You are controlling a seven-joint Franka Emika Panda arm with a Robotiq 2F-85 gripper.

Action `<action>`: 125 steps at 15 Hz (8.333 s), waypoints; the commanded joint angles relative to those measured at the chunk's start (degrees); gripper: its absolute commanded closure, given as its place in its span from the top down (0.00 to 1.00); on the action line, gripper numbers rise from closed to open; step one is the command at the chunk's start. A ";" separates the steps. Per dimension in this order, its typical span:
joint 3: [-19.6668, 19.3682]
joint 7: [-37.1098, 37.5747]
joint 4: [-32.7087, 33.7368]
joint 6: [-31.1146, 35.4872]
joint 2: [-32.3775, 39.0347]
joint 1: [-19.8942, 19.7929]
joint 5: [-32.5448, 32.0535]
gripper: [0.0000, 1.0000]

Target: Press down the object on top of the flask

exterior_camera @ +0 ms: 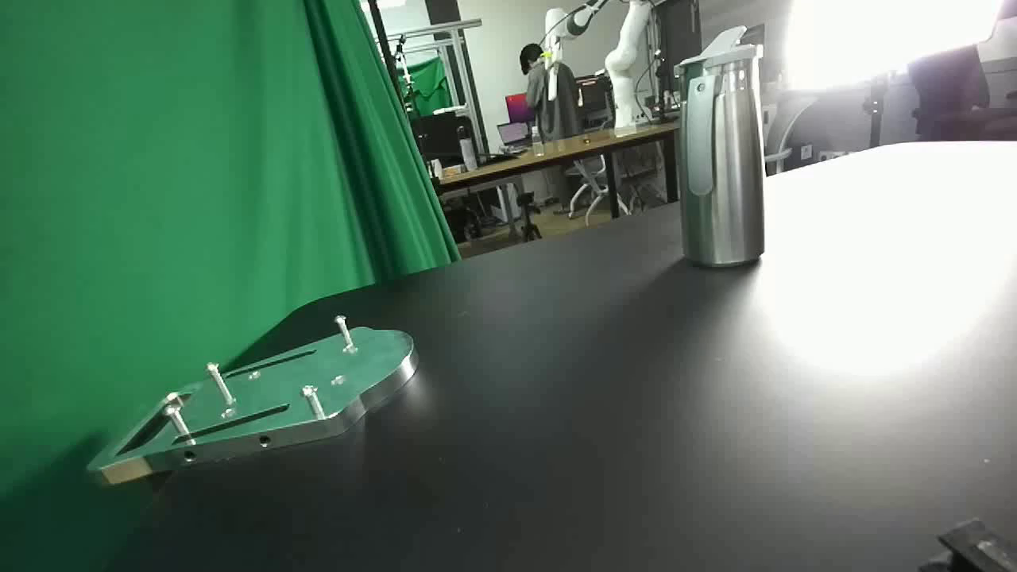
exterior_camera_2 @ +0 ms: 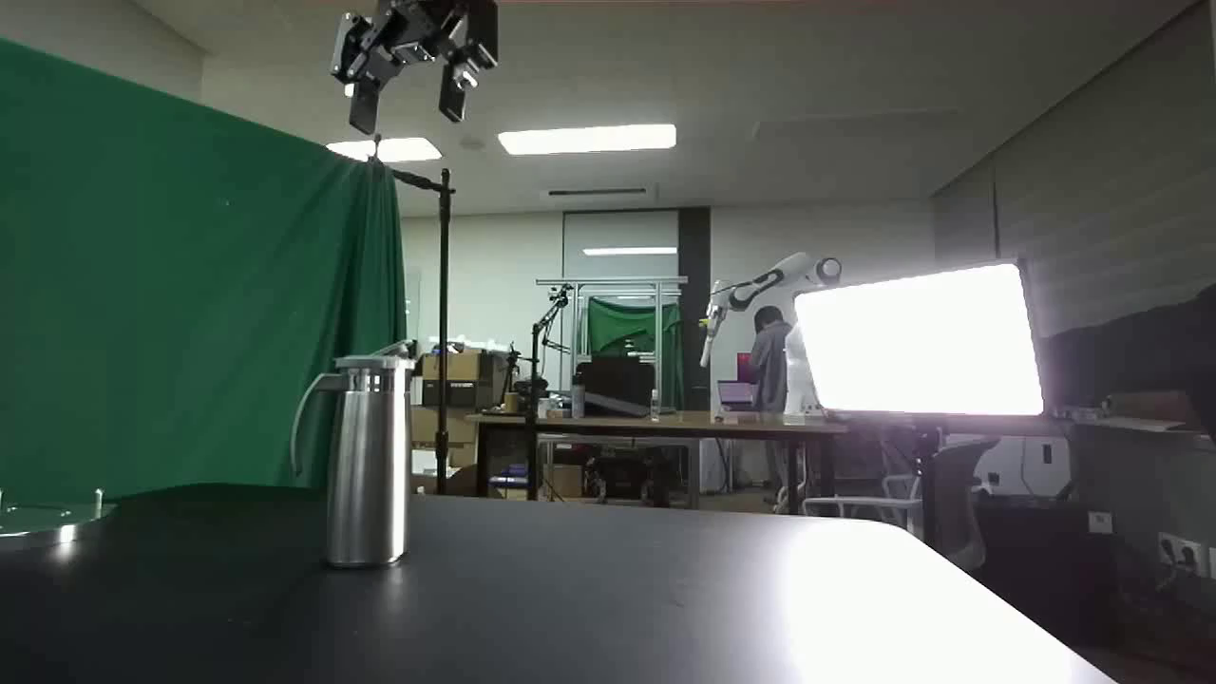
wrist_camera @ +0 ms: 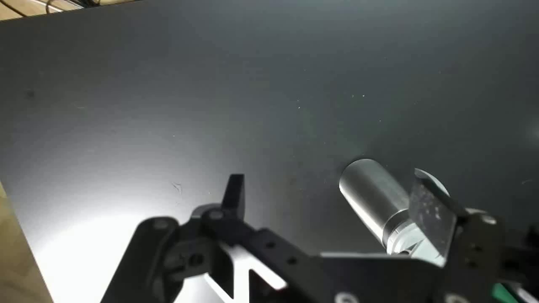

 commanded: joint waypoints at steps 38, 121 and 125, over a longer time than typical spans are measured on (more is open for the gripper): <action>0.45 -0.21 0.11 0.13 0.09 -0.57 0.21 1.00; 12.36 11.19 7.85 30.22 32.89 6.80 -8.78 0.00; 12.41 11.19 8.03 30.05 33.09 6.90 -8.69 0.00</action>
